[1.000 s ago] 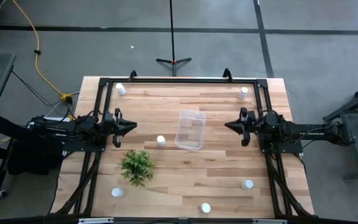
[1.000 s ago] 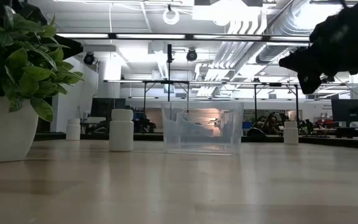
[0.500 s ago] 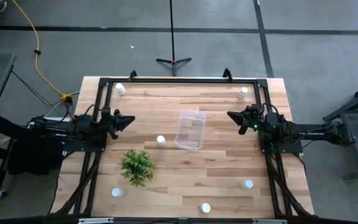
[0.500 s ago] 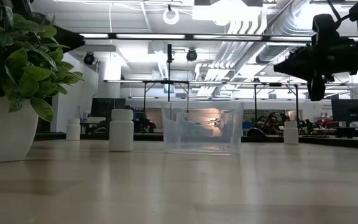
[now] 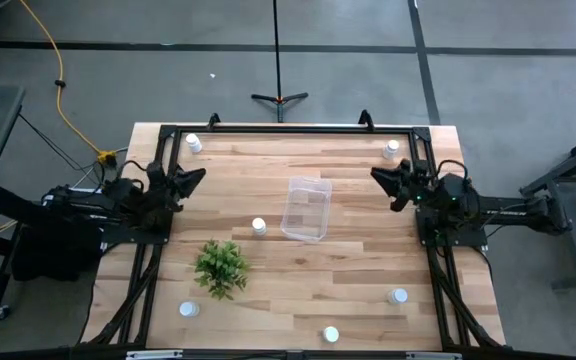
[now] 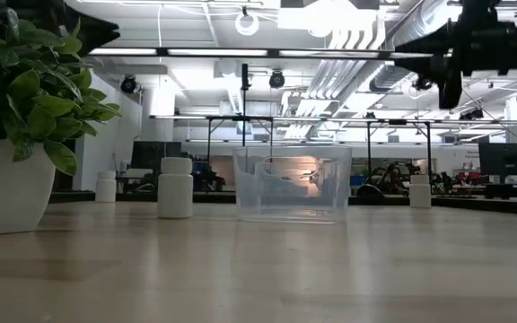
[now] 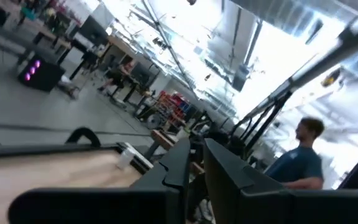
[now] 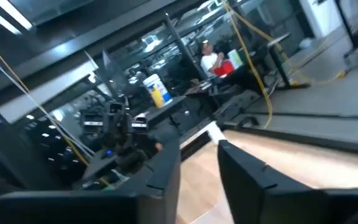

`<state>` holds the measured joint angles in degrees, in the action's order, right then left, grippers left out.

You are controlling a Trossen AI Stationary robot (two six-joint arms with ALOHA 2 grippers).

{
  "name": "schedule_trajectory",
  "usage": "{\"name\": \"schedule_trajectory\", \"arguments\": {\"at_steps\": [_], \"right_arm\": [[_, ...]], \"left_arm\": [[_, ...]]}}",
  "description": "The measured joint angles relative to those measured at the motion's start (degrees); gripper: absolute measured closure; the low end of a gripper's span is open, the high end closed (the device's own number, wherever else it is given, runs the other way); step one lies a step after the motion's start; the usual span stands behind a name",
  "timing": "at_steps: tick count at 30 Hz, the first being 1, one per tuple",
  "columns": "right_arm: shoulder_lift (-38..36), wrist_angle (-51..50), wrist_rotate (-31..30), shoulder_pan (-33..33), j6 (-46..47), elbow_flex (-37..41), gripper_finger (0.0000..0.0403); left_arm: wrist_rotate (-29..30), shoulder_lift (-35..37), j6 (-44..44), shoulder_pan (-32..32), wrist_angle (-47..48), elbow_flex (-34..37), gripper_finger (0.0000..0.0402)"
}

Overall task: Pick and place pill bottles into a basket
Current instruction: Put the white medicine bottle into the transparent bin

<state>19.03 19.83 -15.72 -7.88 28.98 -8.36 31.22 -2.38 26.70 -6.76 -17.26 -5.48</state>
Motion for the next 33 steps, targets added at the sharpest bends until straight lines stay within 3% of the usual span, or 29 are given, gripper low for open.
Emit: {"name": "schedule_trajectory", "arguments": {"at_steps": [5,12,19,25,29,33], "right_arm": [[3.1,-7.4,-2.1,0.0,-5.8,-7.6,0.0236],[10.5,-23.3,-11.7,0.0,-8.0,-19.1,0.0187],[19.1,-25.8,-15.2,0.0,-7.1,-27.5,0.0182],[25.4,-31.1,-16.6,-0.1,-10.4,-32.8,0.0182],[28.5,-34.1,-18.3,-1.9,-4.0,-35.4,0.0182],[31.8,-35.2,-15.3,-4.7,0.5,-38.0,0.0182]], "left_arm": [[2.5,-5.3,-6.5,0.0,0.2,-5.2,0.0241],[3.1,-13.3,-9.1,0.0,0.3,-13.5,0.0163],[4.2,-18.2,-8.7,0.0,-3.1,-19.0,0.0149],[4.6,-19.3,-17.3,0.0,-4.0,-21.0,0.0153],[5.9,-19.3,-18.5,0.0,-4.0,-21.1,0.0153],[6.9,-19.2,-18.5,0.0,-3.6,-21.1,0.0153]]}}
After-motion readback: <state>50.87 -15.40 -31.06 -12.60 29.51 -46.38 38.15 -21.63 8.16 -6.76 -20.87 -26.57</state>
